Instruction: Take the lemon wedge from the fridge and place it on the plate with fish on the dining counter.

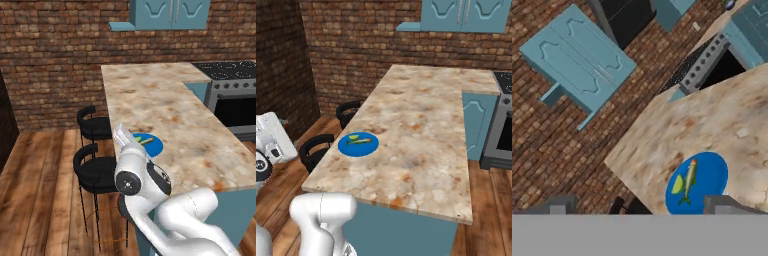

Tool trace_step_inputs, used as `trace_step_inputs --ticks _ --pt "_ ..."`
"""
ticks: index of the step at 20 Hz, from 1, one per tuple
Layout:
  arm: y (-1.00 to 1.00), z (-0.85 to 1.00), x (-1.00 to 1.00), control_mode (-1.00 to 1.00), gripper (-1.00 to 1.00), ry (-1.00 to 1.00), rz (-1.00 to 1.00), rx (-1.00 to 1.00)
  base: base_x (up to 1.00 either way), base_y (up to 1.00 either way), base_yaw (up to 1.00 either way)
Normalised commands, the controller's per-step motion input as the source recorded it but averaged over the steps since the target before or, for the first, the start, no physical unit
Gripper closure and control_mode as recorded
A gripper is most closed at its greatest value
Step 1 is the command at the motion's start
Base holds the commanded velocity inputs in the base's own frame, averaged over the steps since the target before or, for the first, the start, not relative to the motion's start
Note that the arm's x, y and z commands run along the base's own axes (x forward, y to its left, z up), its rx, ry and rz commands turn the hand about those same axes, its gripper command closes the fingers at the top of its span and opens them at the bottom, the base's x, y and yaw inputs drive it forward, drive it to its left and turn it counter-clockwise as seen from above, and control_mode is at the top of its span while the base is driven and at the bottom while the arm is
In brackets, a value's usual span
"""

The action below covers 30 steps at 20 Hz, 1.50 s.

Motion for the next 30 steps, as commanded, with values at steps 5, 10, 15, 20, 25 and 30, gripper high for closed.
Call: trace_step_inputs --ticks 5,10,15,20,25,30 --pt "-0.51 0.20 -1.00 -1.00 -1.00 -0.46 0.01 0.17 0.00 0.00 0.00" --pt "-1.00 -0.33 -0.75 -1.00 -1.00 -0.28 0.01 0.45 0.00 0.00 0.00" --pt "-1.00 -0.52 -0.53 -1.00 -1.00 -0.14 0.00 0.52 0.00 0.00 0.00" --pt "-1.00 -0.90 0.10 -1.00 -1.00 -0.01 -0.04 0.52 0.00 0.00 0.00" --pt "-0.99 -0.95 0.00 -1.00 -1.00 -0.28 0.01 0.15 0.00 0.00 0.00" --pt "-0.06 -0.04 0.02 -1.00 -1.00 0.01 0.00 0.00 0.00 0.00 0.00"
